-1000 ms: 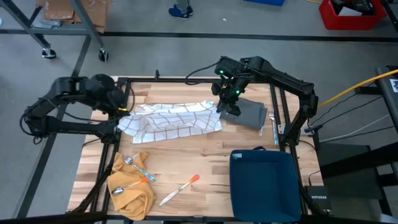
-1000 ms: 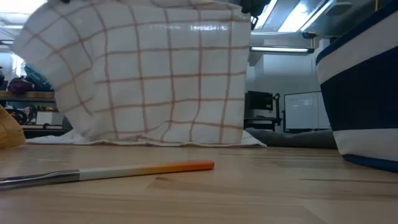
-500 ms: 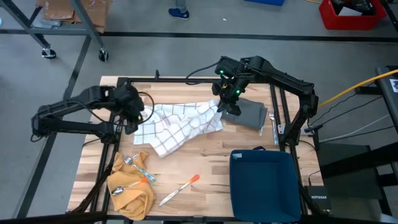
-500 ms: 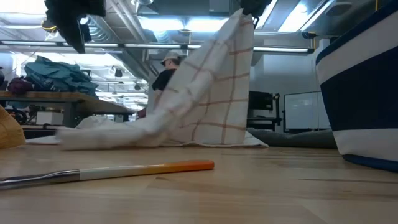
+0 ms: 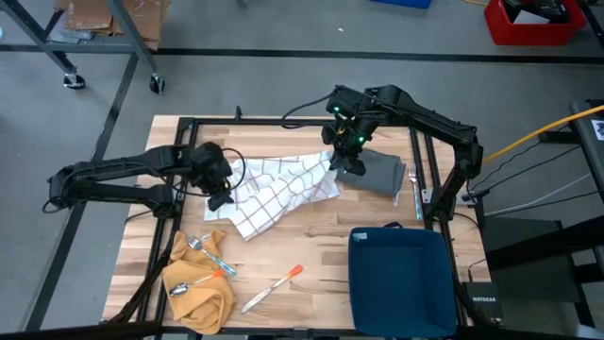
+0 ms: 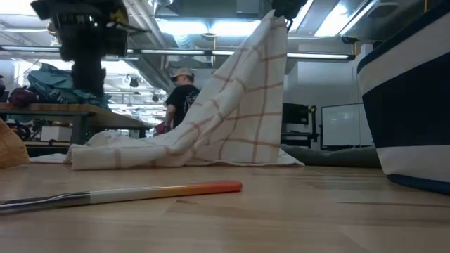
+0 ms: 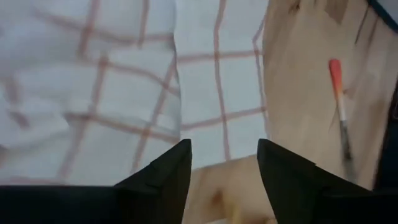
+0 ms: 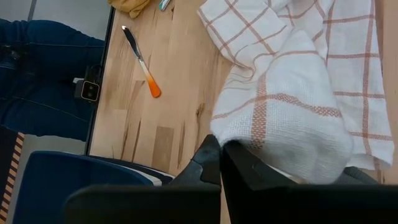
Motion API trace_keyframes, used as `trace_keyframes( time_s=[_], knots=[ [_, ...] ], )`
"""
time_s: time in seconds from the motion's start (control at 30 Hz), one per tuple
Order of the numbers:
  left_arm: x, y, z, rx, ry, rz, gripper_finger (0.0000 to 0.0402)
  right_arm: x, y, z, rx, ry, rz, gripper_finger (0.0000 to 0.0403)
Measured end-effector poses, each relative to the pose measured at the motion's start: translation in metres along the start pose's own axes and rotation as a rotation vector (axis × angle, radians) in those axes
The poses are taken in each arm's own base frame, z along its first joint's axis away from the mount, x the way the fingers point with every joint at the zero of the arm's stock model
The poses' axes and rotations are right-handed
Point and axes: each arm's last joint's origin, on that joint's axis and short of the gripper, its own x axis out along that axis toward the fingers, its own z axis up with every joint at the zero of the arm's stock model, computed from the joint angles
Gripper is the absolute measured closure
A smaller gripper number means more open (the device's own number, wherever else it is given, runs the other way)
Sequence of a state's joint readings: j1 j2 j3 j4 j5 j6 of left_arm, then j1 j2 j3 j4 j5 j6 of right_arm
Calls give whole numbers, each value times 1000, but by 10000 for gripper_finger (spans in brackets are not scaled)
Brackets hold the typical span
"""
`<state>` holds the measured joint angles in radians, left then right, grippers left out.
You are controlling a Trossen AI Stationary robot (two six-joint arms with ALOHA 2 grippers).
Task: Fold towel
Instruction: Fold the white towel
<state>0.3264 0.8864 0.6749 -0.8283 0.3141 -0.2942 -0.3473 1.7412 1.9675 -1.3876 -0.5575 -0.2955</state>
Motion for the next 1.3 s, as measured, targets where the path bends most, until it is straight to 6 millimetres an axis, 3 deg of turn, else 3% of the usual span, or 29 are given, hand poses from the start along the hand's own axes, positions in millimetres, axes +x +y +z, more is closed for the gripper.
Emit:
trace_keyframes(
  time_s=[0.23, 0.73, 1.13, 1.3],
  knots=[
    [24, 12, -15, -175, 24, -7, 221, 0, 0, 0, -9, -2, -1, 401],
    [62, 10, -39, -205, 91, -52, 221, 0, 0, 0, -26, -2, -1, 401],
    [91, 14, -39, -196, 144, 67, 221, 0, 0, 0, -27, -3, -1, 401],
    [102, 13, -33, -181, 133, 21, 221, 0, 0, 0, -27, -2, -1, 398]
  ],
)
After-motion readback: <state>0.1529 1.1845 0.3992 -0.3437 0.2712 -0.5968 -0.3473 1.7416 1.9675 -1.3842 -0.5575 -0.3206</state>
